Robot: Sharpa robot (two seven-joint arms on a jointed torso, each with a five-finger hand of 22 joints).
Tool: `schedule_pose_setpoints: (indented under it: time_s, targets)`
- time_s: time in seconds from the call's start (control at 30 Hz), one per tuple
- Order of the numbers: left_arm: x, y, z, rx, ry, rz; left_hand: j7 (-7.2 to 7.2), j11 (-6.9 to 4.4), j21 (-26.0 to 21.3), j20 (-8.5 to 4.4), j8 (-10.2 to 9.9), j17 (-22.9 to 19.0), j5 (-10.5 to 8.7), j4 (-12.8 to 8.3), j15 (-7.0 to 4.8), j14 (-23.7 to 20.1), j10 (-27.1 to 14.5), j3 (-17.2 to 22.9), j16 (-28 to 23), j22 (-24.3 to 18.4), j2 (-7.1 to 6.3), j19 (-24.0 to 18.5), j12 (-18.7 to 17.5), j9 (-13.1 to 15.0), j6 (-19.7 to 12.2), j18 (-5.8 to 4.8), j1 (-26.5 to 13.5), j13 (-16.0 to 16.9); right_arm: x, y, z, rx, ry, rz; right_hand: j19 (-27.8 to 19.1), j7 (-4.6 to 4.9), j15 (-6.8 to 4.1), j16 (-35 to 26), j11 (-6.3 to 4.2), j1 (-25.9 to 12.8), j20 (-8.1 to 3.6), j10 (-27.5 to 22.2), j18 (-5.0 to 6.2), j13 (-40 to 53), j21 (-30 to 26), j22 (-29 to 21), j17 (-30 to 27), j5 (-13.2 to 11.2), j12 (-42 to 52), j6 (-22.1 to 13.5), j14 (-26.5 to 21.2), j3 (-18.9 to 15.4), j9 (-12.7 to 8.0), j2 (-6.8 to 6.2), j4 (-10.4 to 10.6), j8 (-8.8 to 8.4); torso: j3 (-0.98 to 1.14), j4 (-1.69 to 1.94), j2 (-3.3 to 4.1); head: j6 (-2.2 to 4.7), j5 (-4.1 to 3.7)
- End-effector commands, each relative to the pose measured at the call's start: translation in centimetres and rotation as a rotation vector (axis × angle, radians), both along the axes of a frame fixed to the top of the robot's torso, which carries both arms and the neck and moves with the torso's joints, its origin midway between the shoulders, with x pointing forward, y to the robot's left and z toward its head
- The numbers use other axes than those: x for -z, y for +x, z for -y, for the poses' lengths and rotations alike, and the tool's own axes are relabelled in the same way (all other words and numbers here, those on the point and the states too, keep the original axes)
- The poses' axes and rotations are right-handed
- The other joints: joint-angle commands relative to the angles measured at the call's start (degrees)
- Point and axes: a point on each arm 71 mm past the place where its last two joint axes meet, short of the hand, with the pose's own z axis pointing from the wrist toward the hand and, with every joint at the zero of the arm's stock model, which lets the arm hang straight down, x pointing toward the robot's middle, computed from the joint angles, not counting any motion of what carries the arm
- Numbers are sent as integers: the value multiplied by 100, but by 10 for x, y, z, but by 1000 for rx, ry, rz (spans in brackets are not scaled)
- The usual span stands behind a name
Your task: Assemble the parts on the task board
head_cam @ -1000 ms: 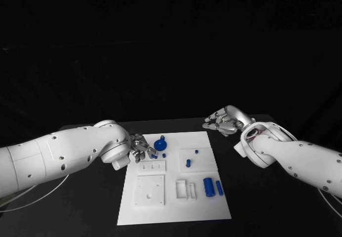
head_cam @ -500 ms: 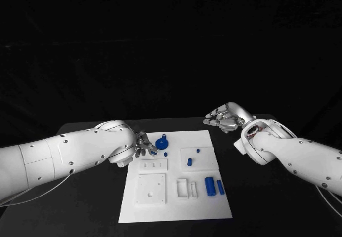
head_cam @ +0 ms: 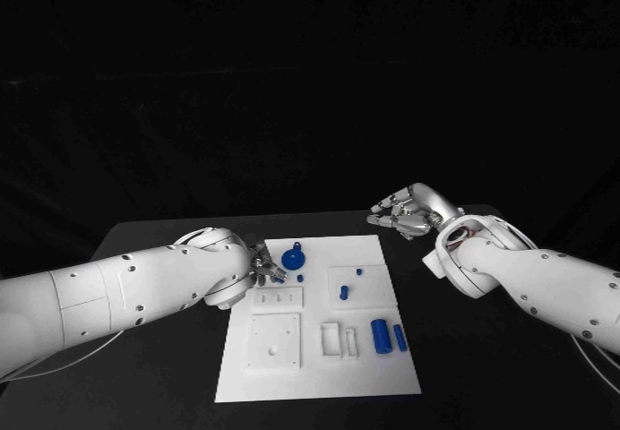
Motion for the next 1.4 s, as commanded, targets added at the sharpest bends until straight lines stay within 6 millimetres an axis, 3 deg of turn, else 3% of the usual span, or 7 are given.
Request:
schedule_pose_setpoints:
  time_s: [0.03,0.43,1.4]
  targets:
    - [3,-1,1,-8,3,10,-350,-276,15,-6,32,14,20,-959,-121,157,44,938,44,127,12,1,32,5,409,-84,-40,12,-1,0,-2,-12,-7,14,30,-19,-10,-18,2,53,3,-39,57,-6,-36,349,-1,35,-19,-14,-32,-35,-2,3,-6,-21,2,-1,0,-19,-5]
    - [17,-6,-1,-15,-3,-18,-350,-274,36,-4,32,25,28,-971,-120,151,43,946,52,124,12,-9,42,8,414,-83,-56,22,-1,0,-2,-13,-8,11,30,-19,-10,-18,2,53,3,-39,57,-6,-36,349,-1,35,-19,-14,-32,-35,-2,3,-6,-21,-12,5,3,-19,-5]
    - [26,-11,0,9,11,-54,-353,-252,49,9,31,35,30,-1002,-111,144,42,955,54,121,24,-20,66,-10,442,-78,-113,58,0,1,-2,-13,-9,9,34,-21,-11,-10,1,46,1,-37,55,-6,-35,350,5,38,-14,-7,-29,-37,-1,9,-9,-21,-4,1,4,-78,20]
